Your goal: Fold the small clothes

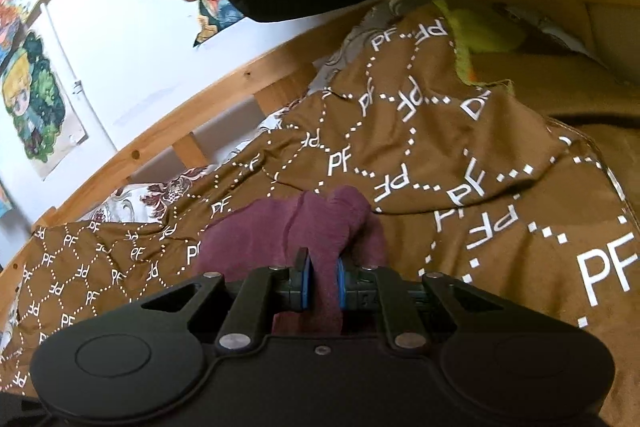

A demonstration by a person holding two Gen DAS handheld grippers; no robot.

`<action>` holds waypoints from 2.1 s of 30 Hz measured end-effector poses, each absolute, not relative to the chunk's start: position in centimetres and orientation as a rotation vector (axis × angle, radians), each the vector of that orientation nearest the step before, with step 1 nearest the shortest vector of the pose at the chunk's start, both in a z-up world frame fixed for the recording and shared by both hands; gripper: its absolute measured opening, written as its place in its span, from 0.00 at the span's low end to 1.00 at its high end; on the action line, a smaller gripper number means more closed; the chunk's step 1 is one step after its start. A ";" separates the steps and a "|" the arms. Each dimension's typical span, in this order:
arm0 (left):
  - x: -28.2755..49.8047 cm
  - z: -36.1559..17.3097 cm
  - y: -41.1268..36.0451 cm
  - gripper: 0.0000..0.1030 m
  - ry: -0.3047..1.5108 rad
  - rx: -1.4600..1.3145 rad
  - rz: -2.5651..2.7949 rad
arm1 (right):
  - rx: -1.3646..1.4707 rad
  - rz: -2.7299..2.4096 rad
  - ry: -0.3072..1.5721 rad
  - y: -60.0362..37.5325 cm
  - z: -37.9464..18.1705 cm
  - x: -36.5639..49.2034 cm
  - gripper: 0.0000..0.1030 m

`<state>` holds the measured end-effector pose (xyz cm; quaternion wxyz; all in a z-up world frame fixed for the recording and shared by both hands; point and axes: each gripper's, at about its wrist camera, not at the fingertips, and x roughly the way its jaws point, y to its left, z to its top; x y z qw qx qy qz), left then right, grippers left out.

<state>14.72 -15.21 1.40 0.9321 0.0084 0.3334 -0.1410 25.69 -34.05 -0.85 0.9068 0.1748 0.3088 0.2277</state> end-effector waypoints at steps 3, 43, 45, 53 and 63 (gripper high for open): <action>14.7 1.3 -15.2 0.32 0.694 0.008 -0.295 | 0.355 0.470 0.643 -33.9 -0.8 25.7 0.13; 13.7 -2.5 -3.8 1.00 0.840 -0.466 0.152 | -0.198 0.478 0.797 -30.5 -1.7 19.9 0.99; 13.6 -2.9 -4.0 1.00 0.843 -0.469 0.152 | -0.193 0.482 0.803 -30.5 -1.9 20.1 0.99; 13.7 -3.9 -4.6 1.00 0.840 -0.438 0.154 | 0.033 0.506 0.640 -33.1 0.5 20.5 0.99; 14.1 -4.5 -5.0 1.00 0.848 -0.424 0.141 | 0.257 0.464 0.622 -34.8 -2.3 23.6 0.42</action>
